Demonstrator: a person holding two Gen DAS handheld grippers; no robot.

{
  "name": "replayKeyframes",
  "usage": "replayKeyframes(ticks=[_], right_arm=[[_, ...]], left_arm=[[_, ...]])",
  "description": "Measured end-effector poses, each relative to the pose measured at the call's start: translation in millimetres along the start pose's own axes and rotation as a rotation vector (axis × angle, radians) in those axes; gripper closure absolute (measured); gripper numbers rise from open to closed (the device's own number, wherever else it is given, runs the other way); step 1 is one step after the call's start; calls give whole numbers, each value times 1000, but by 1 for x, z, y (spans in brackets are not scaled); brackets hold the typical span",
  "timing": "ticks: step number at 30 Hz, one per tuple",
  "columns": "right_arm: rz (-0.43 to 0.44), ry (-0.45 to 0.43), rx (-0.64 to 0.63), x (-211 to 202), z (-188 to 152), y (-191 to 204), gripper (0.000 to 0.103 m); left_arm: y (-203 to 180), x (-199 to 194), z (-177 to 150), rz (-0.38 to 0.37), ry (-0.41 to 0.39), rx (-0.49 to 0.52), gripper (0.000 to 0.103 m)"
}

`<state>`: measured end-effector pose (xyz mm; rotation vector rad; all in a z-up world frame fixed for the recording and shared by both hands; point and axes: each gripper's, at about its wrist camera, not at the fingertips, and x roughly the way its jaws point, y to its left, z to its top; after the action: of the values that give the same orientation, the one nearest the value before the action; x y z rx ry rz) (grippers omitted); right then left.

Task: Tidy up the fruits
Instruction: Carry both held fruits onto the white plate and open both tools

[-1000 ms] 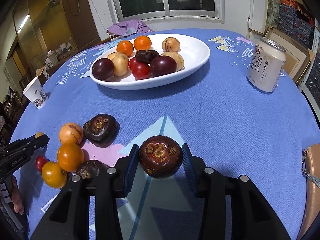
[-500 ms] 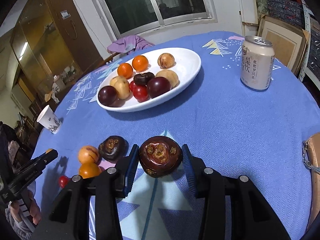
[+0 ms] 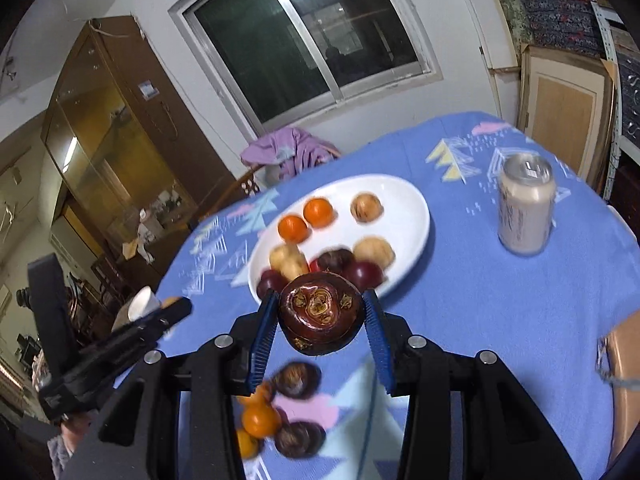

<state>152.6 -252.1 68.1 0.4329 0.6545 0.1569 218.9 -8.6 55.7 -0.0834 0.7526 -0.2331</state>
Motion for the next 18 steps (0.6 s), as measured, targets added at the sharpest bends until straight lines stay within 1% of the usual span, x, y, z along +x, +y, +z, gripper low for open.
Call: replayKeyframes(ticks=[4,8,13,16,18], right_arm=[[13,5,36,29,26,5,59],[-18,23,30,69,40,7,59],[-63,59,27,107,35,-6,59],[-100,77,15,120,29,-16,59],[-110,85,13,123,27,-21,59]], left_arm=[[1,32,26,-10,23,-29,75],[6,71,41,7,69,-36,75],[13,119,48,15,128,-46,75],[9,136,49,10,143,-25,75],[5,145,48,7,151,-15,75]])
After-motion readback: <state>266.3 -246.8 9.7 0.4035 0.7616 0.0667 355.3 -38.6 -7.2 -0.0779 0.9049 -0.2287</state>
